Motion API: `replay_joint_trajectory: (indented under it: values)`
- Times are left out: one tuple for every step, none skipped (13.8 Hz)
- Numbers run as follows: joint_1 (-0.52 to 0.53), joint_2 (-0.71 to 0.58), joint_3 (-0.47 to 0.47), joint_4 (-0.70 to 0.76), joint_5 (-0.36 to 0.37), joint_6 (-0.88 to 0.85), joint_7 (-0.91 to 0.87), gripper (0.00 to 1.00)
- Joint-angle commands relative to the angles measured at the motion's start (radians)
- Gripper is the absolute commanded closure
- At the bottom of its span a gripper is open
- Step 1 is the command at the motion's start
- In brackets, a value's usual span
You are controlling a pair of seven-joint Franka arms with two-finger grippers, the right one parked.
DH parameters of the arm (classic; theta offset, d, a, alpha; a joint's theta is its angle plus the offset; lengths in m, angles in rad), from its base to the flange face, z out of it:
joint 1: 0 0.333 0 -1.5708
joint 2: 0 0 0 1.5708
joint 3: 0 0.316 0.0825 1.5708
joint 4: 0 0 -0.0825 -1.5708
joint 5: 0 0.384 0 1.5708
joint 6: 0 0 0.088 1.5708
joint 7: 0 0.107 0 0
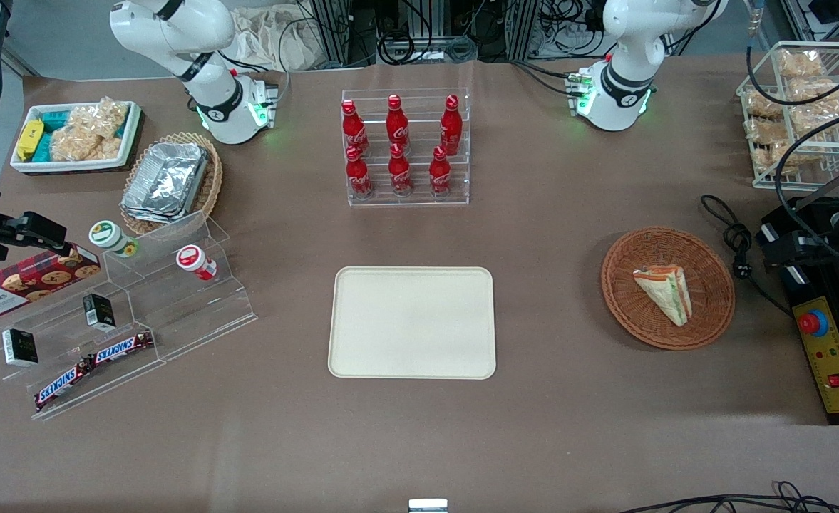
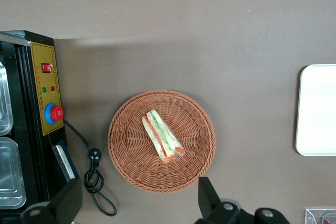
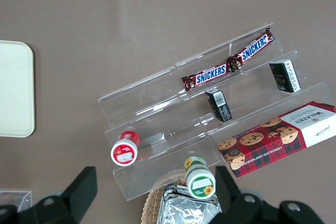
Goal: Place sandwich from basket to tray
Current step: 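Move the left gripper over the sandwich in the wicker basket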
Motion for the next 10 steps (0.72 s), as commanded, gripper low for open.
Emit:
replay_joint_trajectory:
  values:
    - [0.003, -0.014, -0.002, -0.009, -0.014, -0.016, 0.023, 0.01]
    - [0.002, -0.011, -0.003, -0.011, -0.014, -0.017, 0.019, 0.01]
    - [-0.001, -0.010, -0.003, -0.016, -0.014, -0.017, 0.017, 0.01]
    - [-0.003, -0.008, -0.003, -0.038, -0.014, -0.016, 0.011, 0.01]
    - [-0.003, -0.004, -0.003, -0.087, -0.010, -0.010, 0.005, 0.01]
    - [-0.003, -0.002, -0.003, -0.130, -0.010, -0.004, -0.018, 0.01]
    - [-0.003, -0.002, -0.003, -0.185, -0.010, -0.002, -0.050, 0.01]
    - [-0.001, -0.007, -0.002, -0.253, -0.005, 0.024, -0.059, 0.01]
    - [0.003, -0.014, -0.002, -0.311, -0.005, 0.080, -0.081, 0.01]
    - [0.008, -0.019, 0.000, -0.368, -0.004, 0.129, -0.128, 0.01]
